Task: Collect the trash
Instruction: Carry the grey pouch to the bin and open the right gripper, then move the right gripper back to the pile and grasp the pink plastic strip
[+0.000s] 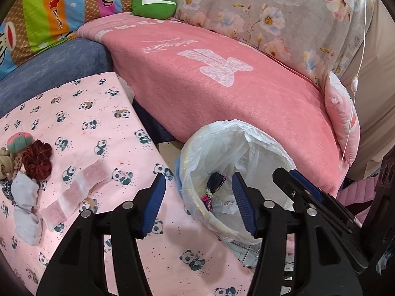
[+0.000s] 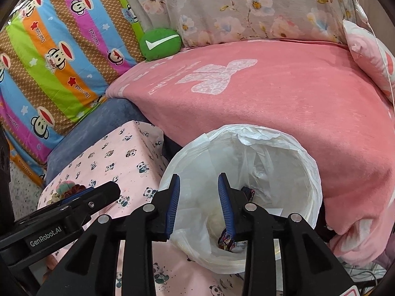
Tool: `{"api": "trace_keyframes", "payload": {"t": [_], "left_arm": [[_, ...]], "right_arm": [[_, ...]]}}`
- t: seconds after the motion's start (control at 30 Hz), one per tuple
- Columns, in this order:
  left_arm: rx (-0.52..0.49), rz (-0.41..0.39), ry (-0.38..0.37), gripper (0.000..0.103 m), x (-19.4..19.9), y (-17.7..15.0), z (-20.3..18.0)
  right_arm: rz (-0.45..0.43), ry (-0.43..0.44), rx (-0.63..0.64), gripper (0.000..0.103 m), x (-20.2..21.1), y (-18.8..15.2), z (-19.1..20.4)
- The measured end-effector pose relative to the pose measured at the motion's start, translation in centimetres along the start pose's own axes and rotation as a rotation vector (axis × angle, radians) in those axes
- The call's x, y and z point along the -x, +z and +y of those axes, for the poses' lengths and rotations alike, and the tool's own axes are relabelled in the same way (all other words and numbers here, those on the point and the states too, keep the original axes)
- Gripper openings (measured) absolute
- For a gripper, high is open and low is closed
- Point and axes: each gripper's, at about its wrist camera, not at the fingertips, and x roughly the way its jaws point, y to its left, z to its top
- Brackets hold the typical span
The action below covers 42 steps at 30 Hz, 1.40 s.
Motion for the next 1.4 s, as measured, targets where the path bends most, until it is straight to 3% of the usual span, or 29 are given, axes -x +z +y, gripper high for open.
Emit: {"api": "trace_keyframes", "payload": {"t": [0.3,0.63,0.73,1.03,1.4], "left_arm": [[0.058,-0.02,0.043,0.055,1.5,-0.5,3.0],[0.143,-0.032,0.094,0.056,3.2,-1.4,7.4],[0.164,-0.042,0.116,0.062,3.8,-1.7,8.6],[0.214,-0.058,0.159,0.064,5.4,-2.8,12.1],[0.316,-0.051,0.245,0.075,6.6,-5.2,17.8]], "right_arm": [[0.01,0.02,0.043,0.039,-0.1,-0.6,2.4],[0.028,0.053,0.101,0.039,-0.3,-1.3,5.7],[0.034,0.061,0.117,0.04,-0.4,-1.6,6.7],[0.058,0.084,0.175,0.042,-1.0,-2.6,10.1],[0.096,0.124,0.251,0.044,-2.2,-4.1,14.8]]}}
